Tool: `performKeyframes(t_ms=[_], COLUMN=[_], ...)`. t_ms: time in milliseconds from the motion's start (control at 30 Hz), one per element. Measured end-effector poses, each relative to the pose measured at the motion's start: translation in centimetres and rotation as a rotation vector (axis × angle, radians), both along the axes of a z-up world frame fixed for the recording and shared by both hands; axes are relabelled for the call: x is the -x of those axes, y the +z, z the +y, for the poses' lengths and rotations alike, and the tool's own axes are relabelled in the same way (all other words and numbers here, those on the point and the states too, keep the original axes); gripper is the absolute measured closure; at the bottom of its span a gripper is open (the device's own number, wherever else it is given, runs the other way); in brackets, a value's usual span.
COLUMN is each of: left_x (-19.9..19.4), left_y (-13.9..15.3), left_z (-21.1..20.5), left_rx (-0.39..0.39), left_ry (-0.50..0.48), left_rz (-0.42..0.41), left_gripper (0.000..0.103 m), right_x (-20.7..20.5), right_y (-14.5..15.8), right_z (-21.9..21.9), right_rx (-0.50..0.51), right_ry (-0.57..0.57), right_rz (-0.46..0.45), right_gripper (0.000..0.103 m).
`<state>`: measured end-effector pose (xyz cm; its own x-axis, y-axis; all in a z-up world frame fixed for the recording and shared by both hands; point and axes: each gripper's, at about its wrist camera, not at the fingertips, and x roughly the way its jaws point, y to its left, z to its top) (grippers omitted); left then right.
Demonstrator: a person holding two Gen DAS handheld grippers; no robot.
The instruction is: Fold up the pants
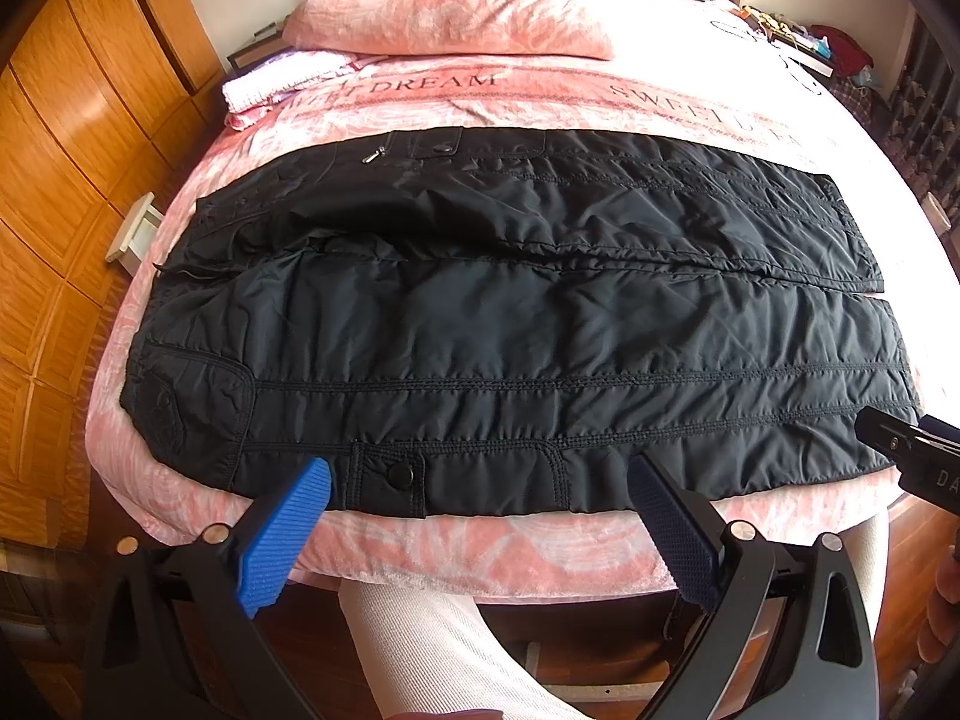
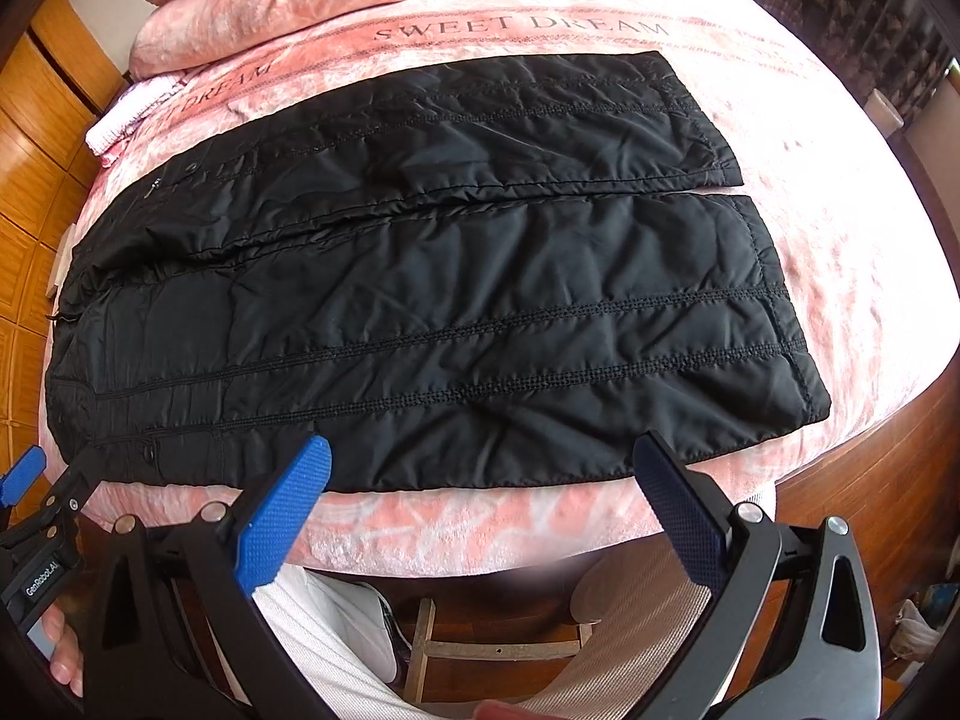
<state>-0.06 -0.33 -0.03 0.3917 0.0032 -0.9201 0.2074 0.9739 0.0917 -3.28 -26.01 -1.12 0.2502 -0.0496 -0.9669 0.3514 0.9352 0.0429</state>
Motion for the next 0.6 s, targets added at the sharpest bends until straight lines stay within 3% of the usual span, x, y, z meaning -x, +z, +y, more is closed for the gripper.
performKeyframes(t_ms=[600], left_x=[0.18], left_y=[-0.12], left_z=[-0.16], left_rx=[-0.004], left_ry=[0.002], left_rz=[-0.001], left_gripper=[0.004], right_x=[-0.15], right_y=[-0.29], right_z=[-0.08], right_rx=[-0.011], right_ry=[0.001], right_rz=[0.001], right_gripper=[0.002])
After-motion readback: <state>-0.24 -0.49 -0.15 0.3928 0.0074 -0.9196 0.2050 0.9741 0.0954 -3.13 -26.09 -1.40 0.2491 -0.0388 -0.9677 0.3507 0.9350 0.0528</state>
